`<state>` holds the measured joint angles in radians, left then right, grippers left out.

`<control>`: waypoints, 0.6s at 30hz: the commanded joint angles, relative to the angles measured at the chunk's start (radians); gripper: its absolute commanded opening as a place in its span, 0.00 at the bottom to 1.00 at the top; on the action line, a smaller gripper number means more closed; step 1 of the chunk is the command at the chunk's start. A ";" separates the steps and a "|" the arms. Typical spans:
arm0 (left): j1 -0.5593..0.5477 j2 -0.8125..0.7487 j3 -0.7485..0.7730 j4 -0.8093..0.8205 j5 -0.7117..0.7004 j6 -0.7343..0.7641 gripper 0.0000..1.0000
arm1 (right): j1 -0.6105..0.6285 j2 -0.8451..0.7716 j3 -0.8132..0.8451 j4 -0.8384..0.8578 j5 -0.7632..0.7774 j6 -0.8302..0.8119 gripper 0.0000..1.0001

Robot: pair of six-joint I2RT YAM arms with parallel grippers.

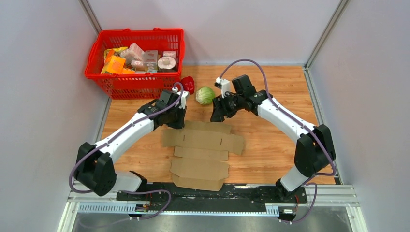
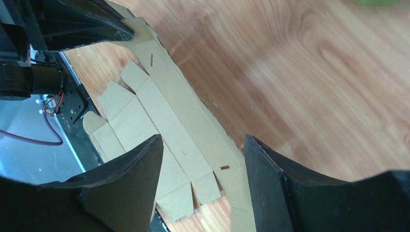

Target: Fold the paper box

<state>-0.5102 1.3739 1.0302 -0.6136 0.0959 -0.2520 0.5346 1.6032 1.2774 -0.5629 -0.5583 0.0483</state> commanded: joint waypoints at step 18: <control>-0.002 -0.194 -0.082 0.107 0.061 0.054 0.00 | 0.128 0.250 0.284 -0.060 -0.146 -0.260 0.46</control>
<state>-0.5110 1.2110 0.9482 -0.5526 0.1436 -0.2195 0.6220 1.8473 1.5307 -0.6106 -0.6895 -0.1673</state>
